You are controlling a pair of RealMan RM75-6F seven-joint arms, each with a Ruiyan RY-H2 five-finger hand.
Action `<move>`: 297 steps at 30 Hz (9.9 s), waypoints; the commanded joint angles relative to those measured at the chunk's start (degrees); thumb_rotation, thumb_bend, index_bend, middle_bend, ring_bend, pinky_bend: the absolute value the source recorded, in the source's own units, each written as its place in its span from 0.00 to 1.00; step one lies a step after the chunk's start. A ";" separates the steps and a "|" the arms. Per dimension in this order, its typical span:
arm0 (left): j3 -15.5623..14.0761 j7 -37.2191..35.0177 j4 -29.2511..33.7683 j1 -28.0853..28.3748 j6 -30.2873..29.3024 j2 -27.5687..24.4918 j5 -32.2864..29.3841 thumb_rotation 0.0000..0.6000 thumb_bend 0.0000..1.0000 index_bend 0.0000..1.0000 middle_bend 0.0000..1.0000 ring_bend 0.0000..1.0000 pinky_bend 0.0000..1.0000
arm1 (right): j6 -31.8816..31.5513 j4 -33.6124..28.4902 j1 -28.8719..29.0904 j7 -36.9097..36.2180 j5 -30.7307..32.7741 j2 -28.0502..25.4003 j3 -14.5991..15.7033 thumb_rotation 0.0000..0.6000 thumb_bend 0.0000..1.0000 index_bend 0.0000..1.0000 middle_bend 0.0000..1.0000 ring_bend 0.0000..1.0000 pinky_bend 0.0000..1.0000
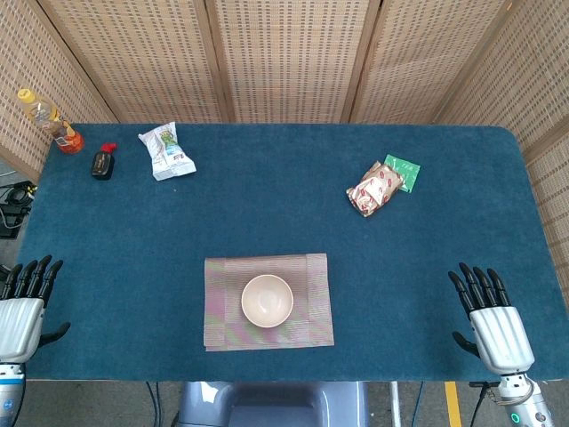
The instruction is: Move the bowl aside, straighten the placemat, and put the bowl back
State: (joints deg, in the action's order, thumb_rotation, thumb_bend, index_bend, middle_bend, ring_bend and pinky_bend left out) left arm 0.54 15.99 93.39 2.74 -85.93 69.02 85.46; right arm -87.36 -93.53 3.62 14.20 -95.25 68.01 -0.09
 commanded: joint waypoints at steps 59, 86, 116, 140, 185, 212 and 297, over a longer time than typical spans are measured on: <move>4.00 20.46 -1.20 22.23 24.19 23.05 7.62 1.00 0.06 0.36 0.00 0.00 0.00 | -0.24 -1.43 -0.12 -6.09 1.85 -3.14 -0.80 1.00 0.01 0.00 0.00 0.00 0.00; 4.03 25.95 -11.66 28.23 26.37 38.13 1.38 1.00 0.44 0.70 0.00 0.00 0.00 | -0.41 -1.89 -0.19 -10.08 2.04 -4.83 -0.90 1.00 0.01 0.00 0.00 0.00 0.00; 1.91 -3.35 -24.15 19.30 13.02 13.44 1.23 1.00 0.45 0.68 0.00 0.00 0.00 | -0.89 -2.25 -0.54 -6.66 0.32 -3.70 -0.20 1.00 0.01 0.00 0.00 0.00 0.00; -0.79 -9.39 -37.67 18.58 21.62 19.17 -2.36 1.00 0.16 0.29 0.00 0.00 0.00 | -0.67 -2.22 -0.53 -6.19 0.61 -3.47 -0.29 1.00 0.01 0.00 0.00 0.00 0.00; -8.38 18.05 -4.24 16.97 18.76 23.36 10.92 1.00 0.30 0.42 0.00 0.00 0.00 | -1.53 -2.61 -0.79 -8.43 0.25 -4.64 -0.37 1.00 0.02 0.00 0.00 0.00 0.00; -8.28 16.00 -9.42 17.10 20.09 25.60 10.70 1.00 0.34 0.48 0.00 0.00 0.00 | -1.78 -2.60 -0.88 -8.14 -0.26 -4.52 -0.31 1.00 0.02 0.00 0.00 0.00 0.00; -7.91 12.89 -13.28 17.41 19.85 27.86 10.76 1.00 0.42 0.51 0.00 0.00 0.00 | -1.26 -3.28 -0.96 -8.13 -0.09 -4.83 -0.09 1.00 0.02 0.00 0.00 0.00 0.00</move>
State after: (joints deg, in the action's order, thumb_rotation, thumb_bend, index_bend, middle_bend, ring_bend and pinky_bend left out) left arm -7.39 28.85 80.10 20.13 -66.13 96.88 96.27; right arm -88.63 -96.81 2.66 6.07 -95.35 63.18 -0.19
